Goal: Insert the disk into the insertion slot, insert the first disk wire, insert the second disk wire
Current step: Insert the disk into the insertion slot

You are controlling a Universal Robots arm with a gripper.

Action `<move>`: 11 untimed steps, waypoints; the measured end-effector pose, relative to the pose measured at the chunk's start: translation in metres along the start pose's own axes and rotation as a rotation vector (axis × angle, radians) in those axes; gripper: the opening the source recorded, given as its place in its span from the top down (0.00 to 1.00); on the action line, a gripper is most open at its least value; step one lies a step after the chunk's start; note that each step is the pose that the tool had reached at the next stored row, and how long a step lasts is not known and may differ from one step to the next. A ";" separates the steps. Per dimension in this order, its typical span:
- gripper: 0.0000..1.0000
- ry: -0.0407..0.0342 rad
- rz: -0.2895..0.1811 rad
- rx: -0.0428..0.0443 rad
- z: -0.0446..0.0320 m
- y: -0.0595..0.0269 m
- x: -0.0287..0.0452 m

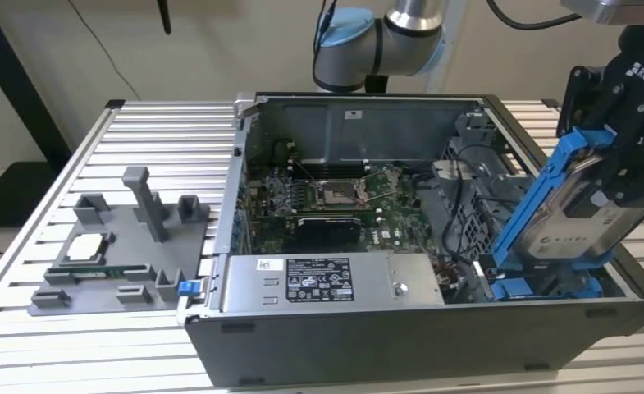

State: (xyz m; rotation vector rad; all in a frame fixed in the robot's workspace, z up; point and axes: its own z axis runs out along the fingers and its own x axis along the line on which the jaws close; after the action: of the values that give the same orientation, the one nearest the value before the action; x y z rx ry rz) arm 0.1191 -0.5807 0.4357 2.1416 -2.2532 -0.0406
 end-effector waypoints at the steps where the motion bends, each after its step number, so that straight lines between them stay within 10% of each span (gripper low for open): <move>1: 1.00 -0.0003 0.000 -0.0017 0.0000 -0.0001 0.0031; 11: 1.00 -0.0039 0.000 -0.0026 0.0085 0.0000 0.0040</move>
State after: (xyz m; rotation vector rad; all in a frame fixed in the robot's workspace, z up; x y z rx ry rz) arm 0.1186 -0.5846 0.4272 2.1423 -2.2539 -0.0476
